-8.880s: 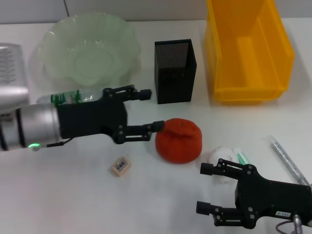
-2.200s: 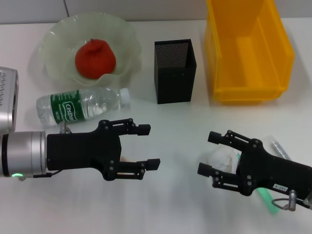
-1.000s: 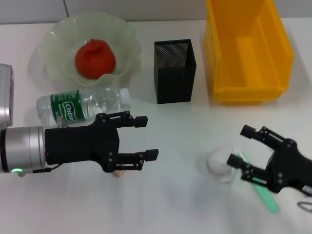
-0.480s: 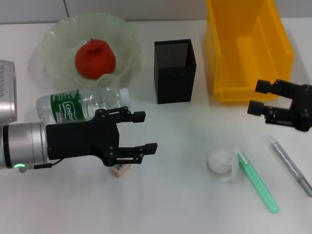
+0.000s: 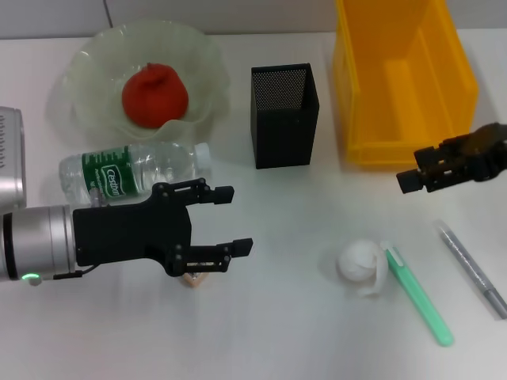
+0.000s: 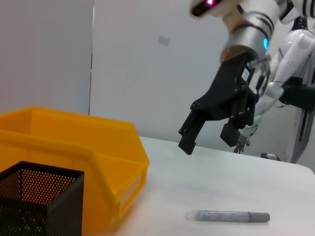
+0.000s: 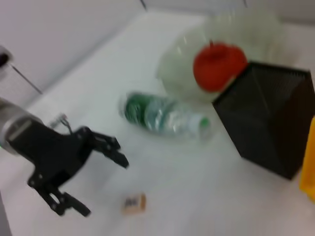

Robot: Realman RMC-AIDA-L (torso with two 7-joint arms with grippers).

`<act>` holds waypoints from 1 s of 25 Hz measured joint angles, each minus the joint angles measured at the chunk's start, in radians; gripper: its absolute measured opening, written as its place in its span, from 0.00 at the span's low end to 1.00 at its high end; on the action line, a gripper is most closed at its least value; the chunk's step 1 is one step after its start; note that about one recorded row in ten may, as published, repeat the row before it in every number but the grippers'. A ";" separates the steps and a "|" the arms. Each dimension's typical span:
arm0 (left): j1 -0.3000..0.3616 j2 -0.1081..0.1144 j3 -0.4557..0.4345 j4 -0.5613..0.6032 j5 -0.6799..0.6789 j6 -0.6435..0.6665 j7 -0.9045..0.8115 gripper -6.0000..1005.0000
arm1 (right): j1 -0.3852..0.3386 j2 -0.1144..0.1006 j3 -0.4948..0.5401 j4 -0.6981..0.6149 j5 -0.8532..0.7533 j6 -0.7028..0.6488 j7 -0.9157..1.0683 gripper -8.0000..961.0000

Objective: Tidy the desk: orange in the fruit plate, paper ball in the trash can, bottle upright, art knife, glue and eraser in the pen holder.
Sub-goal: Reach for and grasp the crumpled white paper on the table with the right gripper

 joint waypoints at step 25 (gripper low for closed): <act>0.028 -0.002 0.006 -0.012 0.000 0.013 0.024 0.78 | 0.273 0.044 -0.431 0.236 -0.275 0.159 0.387 0.85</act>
